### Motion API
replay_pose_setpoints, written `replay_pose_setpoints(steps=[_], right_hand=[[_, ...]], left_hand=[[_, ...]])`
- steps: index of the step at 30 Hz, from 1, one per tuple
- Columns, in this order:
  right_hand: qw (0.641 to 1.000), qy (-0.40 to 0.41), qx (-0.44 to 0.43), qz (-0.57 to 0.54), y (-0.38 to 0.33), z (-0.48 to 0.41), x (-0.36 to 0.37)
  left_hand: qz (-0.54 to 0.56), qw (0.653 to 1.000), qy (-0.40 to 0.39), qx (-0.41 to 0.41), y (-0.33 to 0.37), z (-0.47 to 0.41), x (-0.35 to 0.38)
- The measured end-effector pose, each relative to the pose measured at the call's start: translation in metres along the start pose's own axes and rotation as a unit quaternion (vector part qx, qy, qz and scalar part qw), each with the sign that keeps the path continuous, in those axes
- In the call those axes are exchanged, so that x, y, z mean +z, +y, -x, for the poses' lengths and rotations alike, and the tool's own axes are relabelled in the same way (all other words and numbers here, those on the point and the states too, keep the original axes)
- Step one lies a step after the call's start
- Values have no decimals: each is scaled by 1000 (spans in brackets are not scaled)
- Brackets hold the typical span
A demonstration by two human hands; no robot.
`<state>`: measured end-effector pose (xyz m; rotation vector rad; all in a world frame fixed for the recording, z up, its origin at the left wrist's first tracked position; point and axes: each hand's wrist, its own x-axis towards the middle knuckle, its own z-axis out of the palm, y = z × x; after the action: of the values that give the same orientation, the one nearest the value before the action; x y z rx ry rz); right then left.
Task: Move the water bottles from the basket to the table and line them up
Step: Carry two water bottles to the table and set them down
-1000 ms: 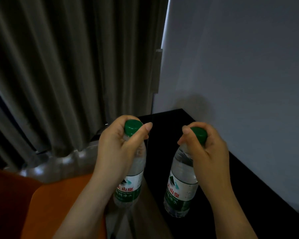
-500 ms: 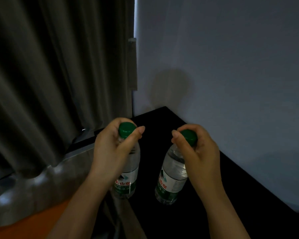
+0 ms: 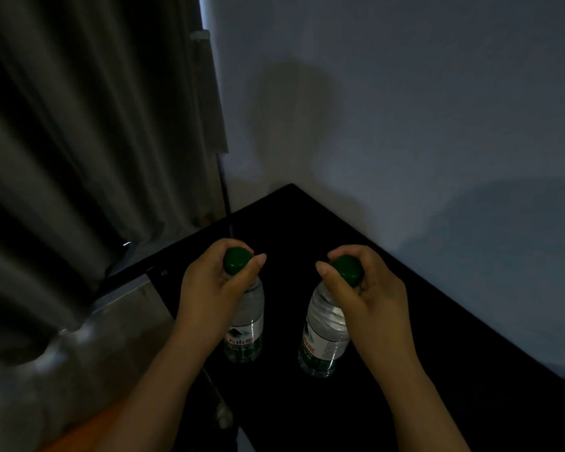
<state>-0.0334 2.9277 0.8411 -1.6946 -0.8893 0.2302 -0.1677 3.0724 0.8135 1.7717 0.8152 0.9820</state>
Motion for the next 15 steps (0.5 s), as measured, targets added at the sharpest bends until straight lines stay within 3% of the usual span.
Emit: replay_pose_setpoints(steps=[15], right_hand=[[994,22,92,52,40,-63,96]], left_hand=[[15,980,-187,-68,-123,-130,-4]])
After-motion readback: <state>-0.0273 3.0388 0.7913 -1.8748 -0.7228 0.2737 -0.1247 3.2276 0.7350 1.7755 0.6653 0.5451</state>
